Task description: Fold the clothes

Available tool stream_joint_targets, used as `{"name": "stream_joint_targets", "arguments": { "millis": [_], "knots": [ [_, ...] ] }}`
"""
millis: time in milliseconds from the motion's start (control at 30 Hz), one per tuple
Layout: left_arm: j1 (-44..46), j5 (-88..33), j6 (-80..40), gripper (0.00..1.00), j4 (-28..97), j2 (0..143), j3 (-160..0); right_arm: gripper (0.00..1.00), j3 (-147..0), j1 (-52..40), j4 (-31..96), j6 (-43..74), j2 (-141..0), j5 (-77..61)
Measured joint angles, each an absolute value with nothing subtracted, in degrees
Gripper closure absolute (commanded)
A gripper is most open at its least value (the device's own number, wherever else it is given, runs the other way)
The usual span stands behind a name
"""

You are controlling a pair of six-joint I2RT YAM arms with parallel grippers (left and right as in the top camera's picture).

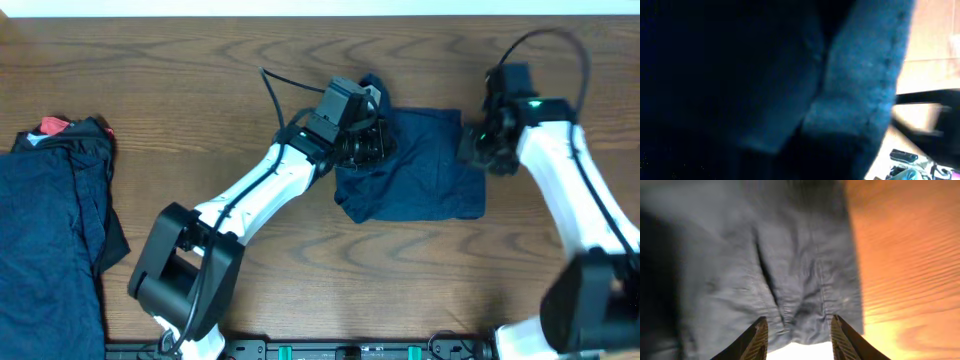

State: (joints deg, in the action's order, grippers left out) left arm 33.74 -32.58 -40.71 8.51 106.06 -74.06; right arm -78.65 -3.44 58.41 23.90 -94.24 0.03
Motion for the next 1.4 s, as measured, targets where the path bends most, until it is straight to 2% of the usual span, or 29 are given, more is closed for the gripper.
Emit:
{"name": "stream_joint_targets", "arguments": {
  "millis": [233,467,500,567,600,700,767,967,1000,1400],
  "knots": [
    [34.4,-32.5,-40.7,0.94,8.2,106.1,-74.1,0.59,-87.3,-3.0,63.6,23.7,-90.4,4.3],
    [39.7,-32.1,-40.4,0.93,7.4,106.1,-74.1,0.58,-98.0,0.1,67.4,23.0,-90.4,6.0],
    [40.4,-32.0,-40.4,0.87,7.4,106.1,-74.1,0.58,-99.6,0.3,68.0,23.0,-90.4,6.1],
    [42.0,-31.4,-40.0,0.26,7.4,106.1,-74.1,0.58,-102.2,0.8,69.1,22.6,-90.4,6.3],
    [42.7,-31.3,-40.1,0.16,7.2,106.1,-74.1,0.57,-103.4,0.9,69.7,22.4,-90.4,6.3],
    [44.1,-30.8,-39.5,0.18,6.9,106.1,-74.1,0.58,-105.3,1.0,70.3,22.0,-90.4,6.3],
    [44.7,-30.5,-39.0,0.26,6.7,106.1,-74.1,0.59,-105.4,1.0,70.8,21.8,-90.4,6.3],
    [45.6,-29.7,-38.1,0.26,2.9,106.1,-74.1,0.6,-105.4,1.0,71.1,21.7,-90.4,6.3],
    [46.0,-29.6,-37.9,0.22,2.2,106.1,-74.1,0.59,-105.4,1.0,71.1,21.7,-90.4,6.3],
    [52.4,-29.6,-36.9,0.22,-3.7,106.5,-74.1,0.6,-105.4,1.0,71.3,21.6,-90.4,7.3]
  ]
}}
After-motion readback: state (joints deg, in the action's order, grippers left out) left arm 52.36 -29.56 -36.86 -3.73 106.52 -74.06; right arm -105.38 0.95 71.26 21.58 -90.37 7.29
